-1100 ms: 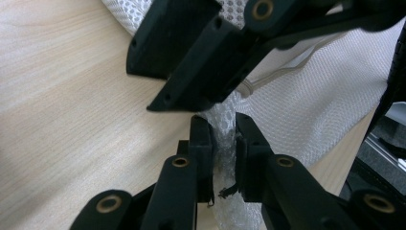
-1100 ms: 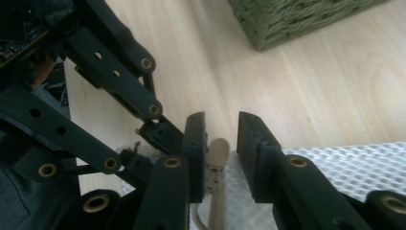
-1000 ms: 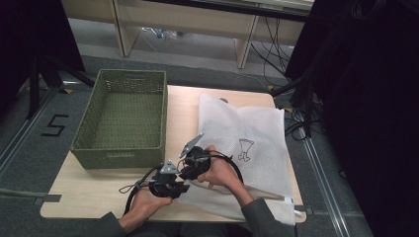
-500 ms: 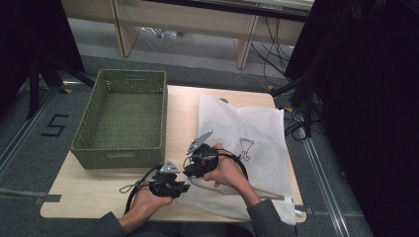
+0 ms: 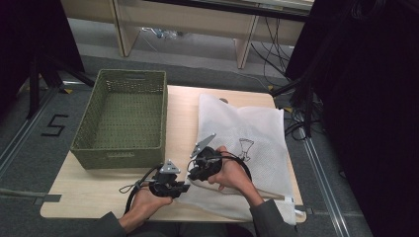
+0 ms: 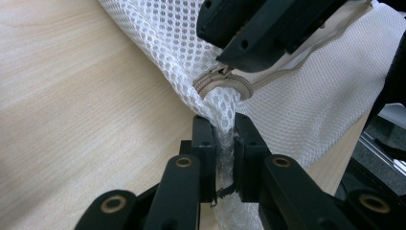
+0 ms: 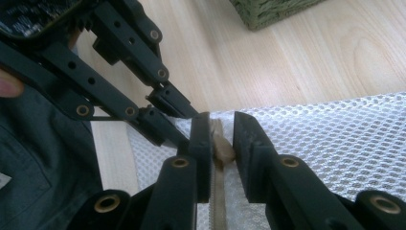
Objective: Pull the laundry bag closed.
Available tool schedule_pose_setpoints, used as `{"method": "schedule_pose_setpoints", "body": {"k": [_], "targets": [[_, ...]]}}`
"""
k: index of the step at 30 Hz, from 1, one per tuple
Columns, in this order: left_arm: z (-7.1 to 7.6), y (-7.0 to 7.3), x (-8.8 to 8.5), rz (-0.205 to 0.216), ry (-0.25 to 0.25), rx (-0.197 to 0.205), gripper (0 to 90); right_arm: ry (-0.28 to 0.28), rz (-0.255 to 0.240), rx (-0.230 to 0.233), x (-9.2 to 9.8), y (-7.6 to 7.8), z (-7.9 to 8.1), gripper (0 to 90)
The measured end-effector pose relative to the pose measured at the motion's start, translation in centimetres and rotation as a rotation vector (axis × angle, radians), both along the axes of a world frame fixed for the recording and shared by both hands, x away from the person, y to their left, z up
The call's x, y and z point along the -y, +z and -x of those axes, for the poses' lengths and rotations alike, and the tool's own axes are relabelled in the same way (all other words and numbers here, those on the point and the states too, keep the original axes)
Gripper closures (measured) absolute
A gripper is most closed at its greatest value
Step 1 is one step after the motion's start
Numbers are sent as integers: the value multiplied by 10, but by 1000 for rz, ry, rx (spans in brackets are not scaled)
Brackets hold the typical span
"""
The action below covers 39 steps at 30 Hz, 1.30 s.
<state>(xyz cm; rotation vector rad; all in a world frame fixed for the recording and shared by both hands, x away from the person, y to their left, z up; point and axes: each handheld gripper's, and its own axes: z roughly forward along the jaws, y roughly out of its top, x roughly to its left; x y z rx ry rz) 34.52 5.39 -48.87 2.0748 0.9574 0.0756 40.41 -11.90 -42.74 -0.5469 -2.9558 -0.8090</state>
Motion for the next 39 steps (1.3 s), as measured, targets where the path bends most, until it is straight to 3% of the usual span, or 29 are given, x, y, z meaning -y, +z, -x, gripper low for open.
{"method": "schedule_pose_setpoints", "body": {"k": [7, 11, 17, 29, 39], "targets": [[0, 0, -1, 1, -1, -2, 814, 9, 35, 21, 0, -3, 2, 778], [-1, -1, -1, 4, -1, -5, 815, 29, 24, 23, 0, -4, 2, 819], [-1, 0, -1, 8, -3, -9, 817, 15, -5, 8, 3, -2, 1, 825], [-4, 2, -3, 38, -21, -42, 800, 40, 15, 43, 2, 1, 4, 875], [-8, 1, -2, 51, -44, -67, 763, 56, 26, 43, 1, 2, 6, 875]]}}
